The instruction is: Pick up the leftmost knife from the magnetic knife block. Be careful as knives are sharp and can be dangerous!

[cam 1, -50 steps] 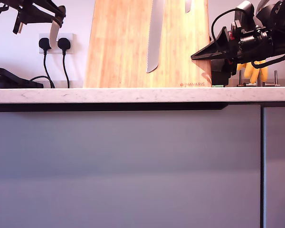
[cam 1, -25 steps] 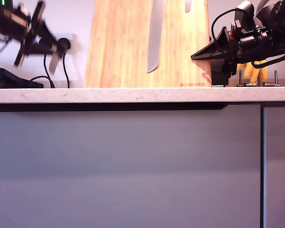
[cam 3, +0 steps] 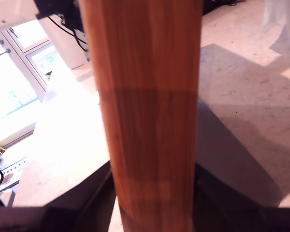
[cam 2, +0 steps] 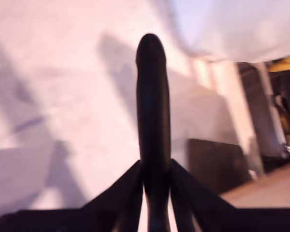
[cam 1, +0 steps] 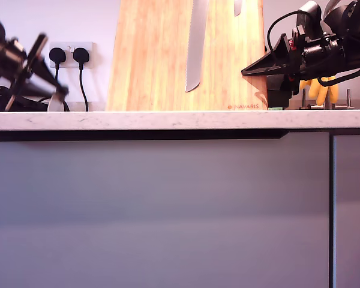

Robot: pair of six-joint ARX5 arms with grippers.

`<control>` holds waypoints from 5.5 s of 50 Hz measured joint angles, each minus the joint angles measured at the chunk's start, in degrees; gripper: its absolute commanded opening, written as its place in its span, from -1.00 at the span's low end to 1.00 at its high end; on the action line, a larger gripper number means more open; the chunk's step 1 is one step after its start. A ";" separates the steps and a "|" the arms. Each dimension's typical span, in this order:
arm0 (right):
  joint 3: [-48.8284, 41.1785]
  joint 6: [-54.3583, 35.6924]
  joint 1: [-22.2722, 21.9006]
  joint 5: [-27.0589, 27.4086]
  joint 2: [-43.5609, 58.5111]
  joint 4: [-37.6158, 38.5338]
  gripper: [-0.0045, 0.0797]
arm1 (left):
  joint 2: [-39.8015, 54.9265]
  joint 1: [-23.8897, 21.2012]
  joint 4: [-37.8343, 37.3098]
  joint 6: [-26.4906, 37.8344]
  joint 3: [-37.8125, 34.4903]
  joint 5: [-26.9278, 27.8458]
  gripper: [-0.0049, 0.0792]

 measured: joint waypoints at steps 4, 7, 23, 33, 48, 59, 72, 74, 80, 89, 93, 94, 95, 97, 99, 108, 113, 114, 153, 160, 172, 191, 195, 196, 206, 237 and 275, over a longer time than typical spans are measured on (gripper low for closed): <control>0.00 0.00 0.00 0.00 0.00 0.00 -0.92 | 1.22 0.00 -1.03 -0.76 0.00 -1.01 -0.94; 0.00 0.00 0.00 0.00 0.00 0.02 -0.92 | 1.66 -0.02 -1.62 -0.79 0.00 -1.70 -0.94; 0.00 0.00 0.00 0.02 0.00 0.02 -0.92 | 1.64 -0.24 -1.68 -0.76 0.22 -7.06 -0.49; 0.00 0.00 0.00 0.04 0.00 0.02 -0.92 | 1.64 -0.59 -2.10 0.07 0.31 -8.96 -0.07; 0.00 0.00 0.00 0.02 0.00 0.02 -0.92 | 1.60 -1.16 -2.69 1.84 1.07 -8.72 0.22; 0.00 0.02 0.00 0.02 0.00 0.02 -0.92 | 1.42 -1.11 -6.62 3.17 3.08 -9.42 0.05; 0.00 0.00 0.00 0.04 0.00 0.00 -0.92 | 1.38 -1.09 -16.74 7.58 17.40 -9.40 -0.93; 0.00 0.00 0.00 0.04 0.00 0.02 -0.92 | 1.25 -1.11 -18.21 8.92 19.52 -9.42 -0.93; 0.00 0.00 -0.02 0.07 0.00 0.02 -0.92 | 0.39 -1.86 -21.46 11.98 23.54 -10.93 -0.93; 0.00 -0.02 -0.07 0.04 0.00 -0.20 -0.30 | -3.02 -5.20 -22.86 15.50 24.37 -16.04 -0.93; 0.04 -0.20 -0.07 0.09 0.00 -0.59 -0.03 | -4.90 -7.96 -22.84 16.72 24.37 -17.07 -0.93; 0.13 -0.22 -0.07 0.11 0.00 -0.76 0.00 | -5.33 -8.61 -22.77 16.76 24.37 -17.22 -0.93; 0.22 -0.26 -0.07 0.13 0.00 -1.05 0.02 | -5.75 -9.25 -22.69 16.85 24.37 -17.42 -0.93; 0.39 -0.22 -0.04 0.31 0.00 -1.68 0.04 | -6.56 -10.23 -22.49 16.90 24.37 -17.46 -0.93; 0.59 -0.02 0.02 0.59 -0.09 -2.47 0.05 | -7.21 -11.58 -22.51 16.92 24.39 -17.42 -0.93; 0.76 1.55 0.35 0.02 -0.22 -4.55 0.12 | -8.02 -13.14 -22.82 16.92 24.44 -17.49 -0.93; 0.85 1.60 0.35 -0.74 -0.22 -4.72 0.13 | -8.02 -12.48 -23.06 16.92 24.44 -17.59 -0.93; 0.85 1.62 0.35 -0.83 -0.22 -4.76 0.13 | -8.02 -12.44 -23.04 16.92 24.44 -17.57 -0.93; 1.20 -1.99 -1.07 2.36 -5.09 -12.07 0.21 | -8.02 -12.13 -24.50 17.14 24.44 -17.07 -0.93; 1.20 -3.32 -2.54 1.75 -6.27 -13.09 0.21 | -8.02 -12.13 -24.50 17.22 24.44 -16.94 -0.93; 1.20 -3.63 -4.55 0.92 -8.15 -13.68 0.19 | -8.02 -12.13 -24.26 17.29 24.44 -16.94 -0.93; 1.22 -3.67 -7.52 0.94 -8.15 -19.74 -0.94 | -8.15 -12.57 -23.87 21.09 24.44 -18.05 -0.93; 1.22 -3.58 -7.85 0.94 -8.24 -20.11 -0.92 | -8.76 -12.94 -23.85 22.10 24.44 -20.13 -0.93; 1.22 -3.06 -7.87 0.94 -8.31 -20.15 -0.92 | -8.98 -13.05 -23.85 22.40 24.44 -20.46 -0.93; 1.22 8.02 -7.87 0.68 -10.45 -21.05 -0.92 | -13.73 -14.75 -25.59 24.44 24.44 -18.10 -0.93; 1.38 7.19 -5.81 33.68 -23.12 -29.03 -0.92 | -15.98 -16.83 -28.15 26.03 24.70 -25.64 -0.93; 1.49 5.33 -4.09 44.28 -36.87 -28.70 -0.92 | -16.83 -16.92 -20.11 28.96 8.66 -27.32 -0.93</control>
